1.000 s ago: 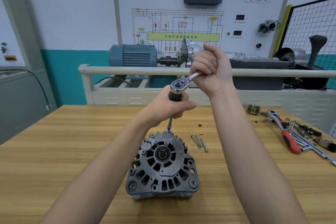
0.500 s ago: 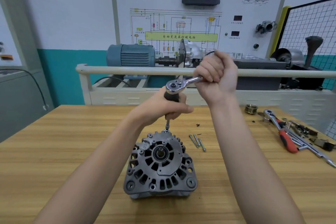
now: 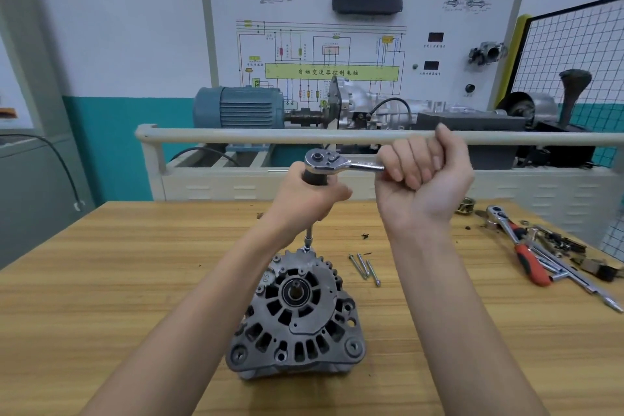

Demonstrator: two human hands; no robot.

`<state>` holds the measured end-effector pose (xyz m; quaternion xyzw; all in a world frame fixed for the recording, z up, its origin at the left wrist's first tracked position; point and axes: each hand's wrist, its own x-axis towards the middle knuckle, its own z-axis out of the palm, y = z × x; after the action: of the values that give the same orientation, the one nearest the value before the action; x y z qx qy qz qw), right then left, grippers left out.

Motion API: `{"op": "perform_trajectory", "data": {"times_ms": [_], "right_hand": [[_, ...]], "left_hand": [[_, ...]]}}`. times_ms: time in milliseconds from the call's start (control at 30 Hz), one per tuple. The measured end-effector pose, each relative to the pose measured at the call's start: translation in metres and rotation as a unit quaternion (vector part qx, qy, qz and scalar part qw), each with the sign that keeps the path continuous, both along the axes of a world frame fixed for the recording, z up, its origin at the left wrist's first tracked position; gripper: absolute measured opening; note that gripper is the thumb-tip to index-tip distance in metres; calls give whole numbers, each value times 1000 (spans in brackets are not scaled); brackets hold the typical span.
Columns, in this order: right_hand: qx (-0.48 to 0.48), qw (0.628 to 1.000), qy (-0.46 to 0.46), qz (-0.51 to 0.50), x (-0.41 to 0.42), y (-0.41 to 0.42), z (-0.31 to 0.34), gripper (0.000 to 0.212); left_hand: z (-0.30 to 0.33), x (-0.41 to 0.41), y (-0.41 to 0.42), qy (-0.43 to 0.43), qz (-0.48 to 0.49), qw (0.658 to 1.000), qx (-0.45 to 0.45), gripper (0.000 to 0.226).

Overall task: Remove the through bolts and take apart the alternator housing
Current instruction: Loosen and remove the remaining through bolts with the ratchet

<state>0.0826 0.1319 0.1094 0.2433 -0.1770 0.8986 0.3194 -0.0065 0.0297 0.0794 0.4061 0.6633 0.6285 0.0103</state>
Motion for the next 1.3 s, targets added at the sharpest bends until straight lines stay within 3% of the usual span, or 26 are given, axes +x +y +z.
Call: {"op": "perform_trajectory", "data": {"times_ms": [133, 200, 333, 467, 533, 600, 767, 833, 933, 1033, 1133, 1200, 1300], "right_hand": [[-7, 979, -40, 200, -27, 21, 21, 50], [-15, 969, -52, 240, -35, 24, 26, 48], [-43, 983, -36, 175, -28, 20, 17, 49], [-28, 1000, -11, -4, -6, -2, -5, 54], [-13, 999, -2, -35, -1, -6, -7, 54], [-9, 1000, -7, 4, -3, 1, -1, 51], [7, 968, -68, 240, -30, 23, 24, 48], [7, 959, -93, 268, -38, 26, 31, 47], [-23, 969, -91, 228, -37, 25, 30, 52], [-45, 993, -45, 95, -23, 10, 13, 56], [-21, 999, -2, -30, -7, -9, -3, 57], [-6, 1000, 7, -29, -5, -6, -1, 57], [9, 995, -20, 95, -16, 13, 13, 55]], "left_hand": [[10, -2, -9, 30, -126, 987, -99, 35], [12, -3, -8, 16, -160, 980, -119, 40], [6, -6, -2, -9, -124, 990, -60, 43], [-3, -2, 7, -33, 21, 997, 62, 28], [-3, 4, 11, -22, 73, 994, 74, 22], [-4, 3, 8, -3, 56, 998, 42, 25], [7, -3, -13, 52, -148, 982, -103, 35], [11, -4, -12, 41, -170, 977, -119, 37], [8, -6, -6, 18, -130, 988, -82, 44], [-1, -8, 0, -19, -29, 999, 20, 49], [-5, -5, 6, -27, 60, 996, 67, 38], [-5, -4, 5, -11, 46, 998, 41, 40], [3, -3, -8, 27, -42, 997, -51, 39]]}}
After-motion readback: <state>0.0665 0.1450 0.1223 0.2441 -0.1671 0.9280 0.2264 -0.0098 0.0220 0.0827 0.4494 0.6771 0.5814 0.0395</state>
